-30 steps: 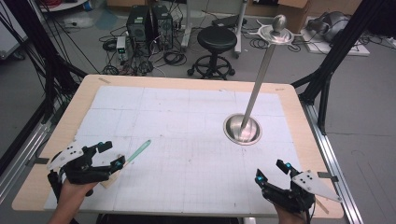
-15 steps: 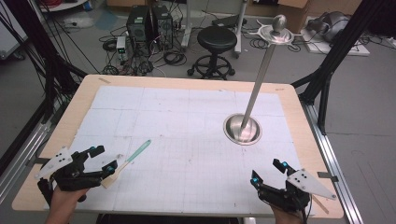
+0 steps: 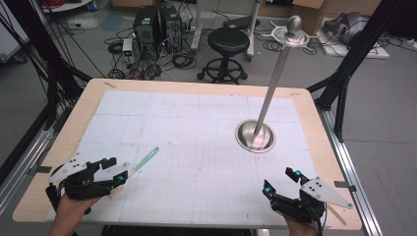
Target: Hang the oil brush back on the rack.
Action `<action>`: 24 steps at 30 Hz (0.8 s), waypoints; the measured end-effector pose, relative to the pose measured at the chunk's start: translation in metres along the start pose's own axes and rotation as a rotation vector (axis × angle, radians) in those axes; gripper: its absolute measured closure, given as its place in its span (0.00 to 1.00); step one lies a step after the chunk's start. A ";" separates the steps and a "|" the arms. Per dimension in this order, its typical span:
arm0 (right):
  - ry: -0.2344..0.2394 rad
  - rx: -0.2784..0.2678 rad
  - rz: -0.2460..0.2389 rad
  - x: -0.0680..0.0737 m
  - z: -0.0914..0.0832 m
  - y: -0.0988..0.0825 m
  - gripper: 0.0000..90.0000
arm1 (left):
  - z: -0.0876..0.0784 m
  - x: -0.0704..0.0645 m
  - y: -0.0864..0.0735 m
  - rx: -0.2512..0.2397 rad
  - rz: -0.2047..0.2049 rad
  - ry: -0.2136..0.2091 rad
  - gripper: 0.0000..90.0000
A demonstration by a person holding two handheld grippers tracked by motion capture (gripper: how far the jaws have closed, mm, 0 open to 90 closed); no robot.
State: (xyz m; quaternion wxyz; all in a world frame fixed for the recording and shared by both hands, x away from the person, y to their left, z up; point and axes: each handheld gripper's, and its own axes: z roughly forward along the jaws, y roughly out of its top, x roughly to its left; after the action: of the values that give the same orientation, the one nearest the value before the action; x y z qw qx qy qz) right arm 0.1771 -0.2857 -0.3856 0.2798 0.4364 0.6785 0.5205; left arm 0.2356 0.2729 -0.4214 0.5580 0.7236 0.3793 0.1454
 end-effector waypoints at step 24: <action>0.002 0.016 -0.005 0.001 0.000 -0.001 0.18 | 0.038 0.005 -0.006 0.322 0.082 0.132 0.66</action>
State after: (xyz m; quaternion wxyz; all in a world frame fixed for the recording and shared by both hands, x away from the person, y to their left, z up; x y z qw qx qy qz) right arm 0.1760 -0.2850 -0.3864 0.2772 0.4364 0.6839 0.5148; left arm 0.2609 0.2504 -0.4404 0.4024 0.8075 0.4035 0.1527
